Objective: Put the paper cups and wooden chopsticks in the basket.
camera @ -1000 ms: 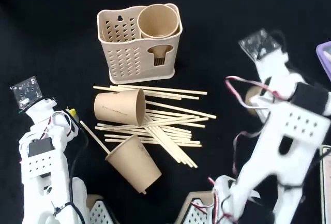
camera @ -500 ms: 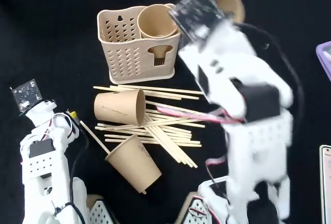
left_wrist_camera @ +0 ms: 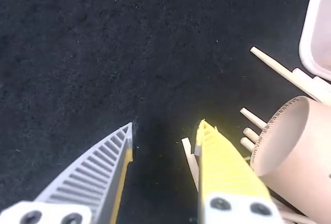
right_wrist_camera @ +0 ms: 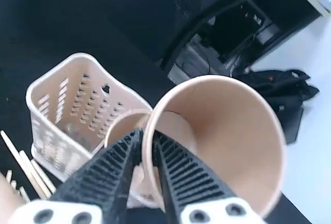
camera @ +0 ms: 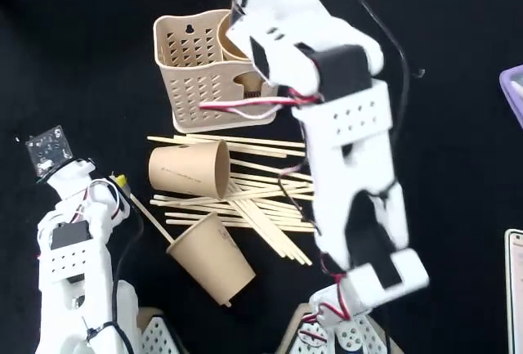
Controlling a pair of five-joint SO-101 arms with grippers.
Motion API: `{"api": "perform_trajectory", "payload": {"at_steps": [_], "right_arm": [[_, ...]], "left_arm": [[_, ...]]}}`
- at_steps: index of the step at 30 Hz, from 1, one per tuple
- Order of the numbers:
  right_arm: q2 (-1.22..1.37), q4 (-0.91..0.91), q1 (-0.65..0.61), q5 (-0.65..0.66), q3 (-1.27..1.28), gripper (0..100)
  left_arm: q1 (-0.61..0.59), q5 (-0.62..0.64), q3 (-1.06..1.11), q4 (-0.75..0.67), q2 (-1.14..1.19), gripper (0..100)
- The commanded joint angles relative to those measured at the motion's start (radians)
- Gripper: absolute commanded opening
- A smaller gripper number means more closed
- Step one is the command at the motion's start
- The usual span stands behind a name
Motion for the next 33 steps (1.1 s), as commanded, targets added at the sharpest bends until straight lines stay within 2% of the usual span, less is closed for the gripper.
{"api": "perform_trajectory", "payload": {"at_steps": [1,10,24,26,30,33], "right_arm": [[0.070,0.064,-0.006,0.000,-0.165,1.1],[0.234,0.199,-0.014,0.003,-0.312,1.1],[0.263,0.201,-0.100,0.002,-0.311,1.6],[0.263,0.213,-0.098,0.000,-0.306,5.1],[0.255,0.230,-0.097,-0.018,-0.317,19.4],[0.232,0.244,-0.098,-0.020,-0.348,17.6]], "left_arm": [[0.015,0.002,-0.013,-0.015,-0.006,20],[0.012,0.002,-0.013,-0.015,-0.006,20],[0.012,0.002,-0.015,-0.015,-0.006,20],[0.012,0.002,-0.015,-0.015,-0.006,20],[0.012,0.002,-0.015,-0.015,-0.006,20],[0.012,0.002,-0.015,-0.015,-0.006,20]]}}
